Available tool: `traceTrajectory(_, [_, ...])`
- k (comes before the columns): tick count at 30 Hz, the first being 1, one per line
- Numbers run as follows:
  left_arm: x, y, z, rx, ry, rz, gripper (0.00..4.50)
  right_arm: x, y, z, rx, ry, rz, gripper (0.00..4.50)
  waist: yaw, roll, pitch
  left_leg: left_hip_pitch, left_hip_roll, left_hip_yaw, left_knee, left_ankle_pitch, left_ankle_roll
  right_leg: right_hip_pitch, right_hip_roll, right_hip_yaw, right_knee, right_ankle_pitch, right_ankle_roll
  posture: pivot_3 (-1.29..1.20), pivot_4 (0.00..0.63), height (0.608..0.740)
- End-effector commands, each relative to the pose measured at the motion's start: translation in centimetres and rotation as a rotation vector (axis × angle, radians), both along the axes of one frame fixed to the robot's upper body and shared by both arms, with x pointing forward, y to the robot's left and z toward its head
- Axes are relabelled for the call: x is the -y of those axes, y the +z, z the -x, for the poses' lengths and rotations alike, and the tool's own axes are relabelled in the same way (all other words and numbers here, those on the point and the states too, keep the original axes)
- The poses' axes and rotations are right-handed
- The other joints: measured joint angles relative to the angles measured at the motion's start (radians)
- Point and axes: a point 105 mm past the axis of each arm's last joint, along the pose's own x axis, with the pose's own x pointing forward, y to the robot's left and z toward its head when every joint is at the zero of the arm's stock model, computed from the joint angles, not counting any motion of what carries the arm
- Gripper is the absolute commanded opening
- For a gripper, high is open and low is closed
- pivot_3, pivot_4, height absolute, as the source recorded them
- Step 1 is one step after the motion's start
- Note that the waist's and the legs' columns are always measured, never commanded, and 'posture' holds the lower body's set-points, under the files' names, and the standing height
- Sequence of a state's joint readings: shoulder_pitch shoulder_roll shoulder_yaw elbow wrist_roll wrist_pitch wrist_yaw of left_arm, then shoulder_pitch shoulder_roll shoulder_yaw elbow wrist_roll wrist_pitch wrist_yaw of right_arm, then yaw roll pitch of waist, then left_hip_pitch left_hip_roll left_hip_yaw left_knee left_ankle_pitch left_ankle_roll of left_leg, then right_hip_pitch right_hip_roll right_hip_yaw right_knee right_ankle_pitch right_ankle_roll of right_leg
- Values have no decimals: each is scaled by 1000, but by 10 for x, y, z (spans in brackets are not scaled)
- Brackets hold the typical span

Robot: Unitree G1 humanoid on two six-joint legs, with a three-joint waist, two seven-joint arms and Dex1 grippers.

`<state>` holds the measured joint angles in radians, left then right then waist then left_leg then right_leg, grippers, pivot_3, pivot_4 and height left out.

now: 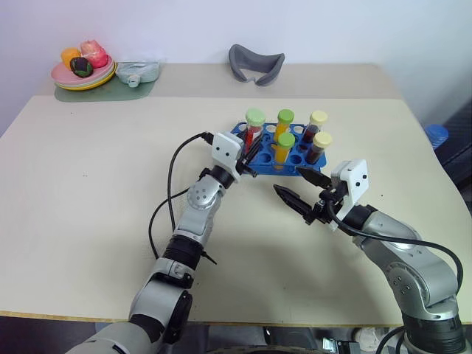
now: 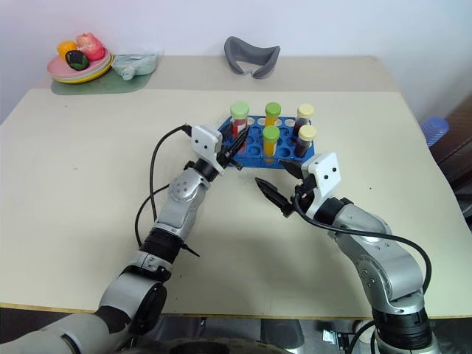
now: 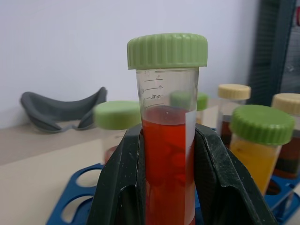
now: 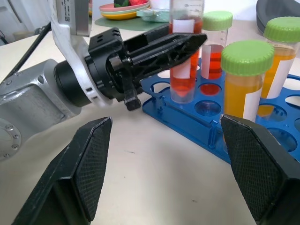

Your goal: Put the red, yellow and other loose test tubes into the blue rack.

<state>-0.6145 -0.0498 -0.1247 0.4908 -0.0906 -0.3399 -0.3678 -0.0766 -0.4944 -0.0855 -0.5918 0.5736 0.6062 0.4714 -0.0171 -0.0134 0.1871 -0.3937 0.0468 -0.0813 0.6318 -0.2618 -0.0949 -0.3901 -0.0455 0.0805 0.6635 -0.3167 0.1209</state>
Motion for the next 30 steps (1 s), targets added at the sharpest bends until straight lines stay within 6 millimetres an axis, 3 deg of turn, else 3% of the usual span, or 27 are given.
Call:
traceTrajectory(1, [7,12,4,50,-27,14,776,-5,11,7,40,21,-15,3764,0,0,0,0,0,0,0,0,0,0,0,0,0,0,0,0,150,740])
traceTrajectory(30, [-9,0,-1,72,60,-34,776,-5,9,7,36,20,-18,3764,-1,0,0,1,0,0,0,0,0,0,0,0,0,0,0,0,150,740])
